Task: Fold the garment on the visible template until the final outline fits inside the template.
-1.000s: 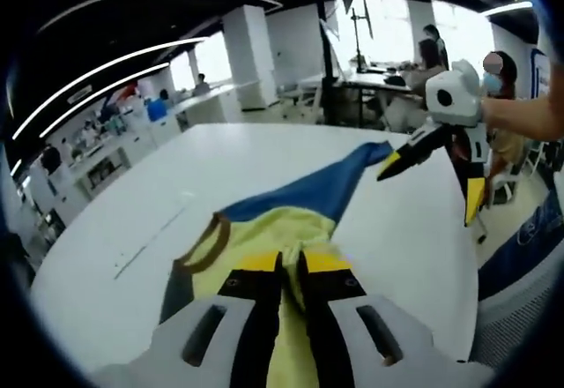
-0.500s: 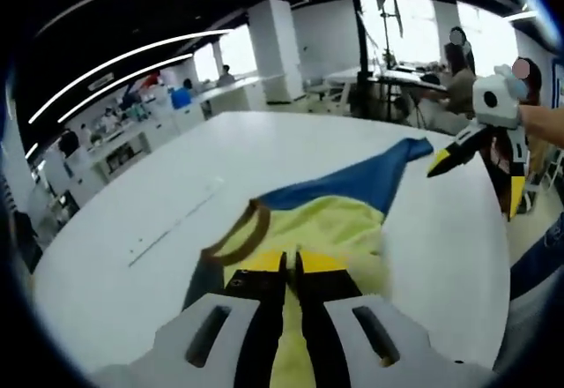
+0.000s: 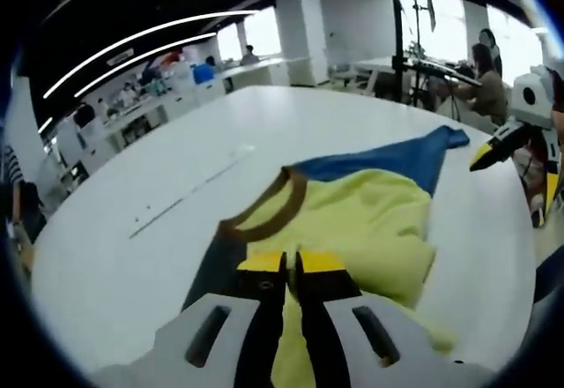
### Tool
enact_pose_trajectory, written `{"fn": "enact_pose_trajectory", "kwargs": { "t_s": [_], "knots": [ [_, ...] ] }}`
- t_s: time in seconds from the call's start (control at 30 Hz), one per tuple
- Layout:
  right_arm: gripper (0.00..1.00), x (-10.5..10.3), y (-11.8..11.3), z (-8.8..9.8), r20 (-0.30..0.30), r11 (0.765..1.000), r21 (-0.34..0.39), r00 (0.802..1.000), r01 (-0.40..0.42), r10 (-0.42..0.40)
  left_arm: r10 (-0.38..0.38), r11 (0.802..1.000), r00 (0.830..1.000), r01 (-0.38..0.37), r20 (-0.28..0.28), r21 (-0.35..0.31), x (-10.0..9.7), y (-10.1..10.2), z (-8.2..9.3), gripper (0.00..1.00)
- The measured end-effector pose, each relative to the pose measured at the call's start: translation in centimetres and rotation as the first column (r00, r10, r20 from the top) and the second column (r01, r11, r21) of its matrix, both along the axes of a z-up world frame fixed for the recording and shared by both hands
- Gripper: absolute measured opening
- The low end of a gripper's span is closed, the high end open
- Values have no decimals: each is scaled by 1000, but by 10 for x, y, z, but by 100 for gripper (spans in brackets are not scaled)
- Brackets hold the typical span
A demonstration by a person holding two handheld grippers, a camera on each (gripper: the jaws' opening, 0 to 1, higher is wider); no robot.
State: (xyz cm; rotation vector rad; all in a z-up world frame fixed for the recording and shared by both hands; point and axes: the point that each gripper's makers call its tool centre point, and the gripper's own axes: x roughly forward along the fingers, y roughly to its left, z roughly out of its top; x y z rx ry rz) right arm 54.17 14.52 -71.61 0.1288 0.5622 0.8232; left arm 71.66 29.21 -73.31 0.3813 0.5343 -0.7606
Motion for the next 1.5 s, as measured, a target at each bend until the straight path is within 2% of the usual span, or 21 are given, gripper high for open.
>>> {"fn": "enact_pose_trajectory", "kwargs": {
  "t_s": [0.17, 0.4, 0.6, 0.83, 1.03, 1.13, 1.27, 1.5],
  "knots": [
    [78, 4, 0, -2, -11, 1000, 15, 1000, 20, -20, -7, 998, 1000, 7, 2, 55, 4, 4, -15, 2],
    [78, 6, 1, -5, -18, 1000, 18, 1000, 23, -22, 14, 997, 1000, -13, -14, 73, 6, 10, -30, 2],
    [76, 9, 1, -7, -31, 999, 30, 999, 41, -41, 38, 994, 999, -38, -5, 107, 5, 18, -33, 5],
    [74, 9, 9, -4, -23, 998, 50, 999, 32, -31, 90, 995, 996, -91, 14, 50, 1, 28, -10, 14],
    [72, 8, 17, -1, -14, 998, 62, 1000, 6, -5, 84, 996, 996, -85, 40, 28, -14, 31, 11, 20],
    [70, 10, 19, -2, -3, 999, 47, 1000, -6, 6, 104, 994, 994, -104, 40, -17, -23, 30, 22, 25],
    [66, 13, 25, -1, 13, 999, 37, 999, -29, 29, 147, 985, 989, -146, 2, -97, -40, 26, 28, 31],
    [63, 20, 40, -5, 39, 996, -13, 995, -88, 88, 172, 978, 985, -170, 5, -119, -65, 16, 33, 34]
  ]
}}
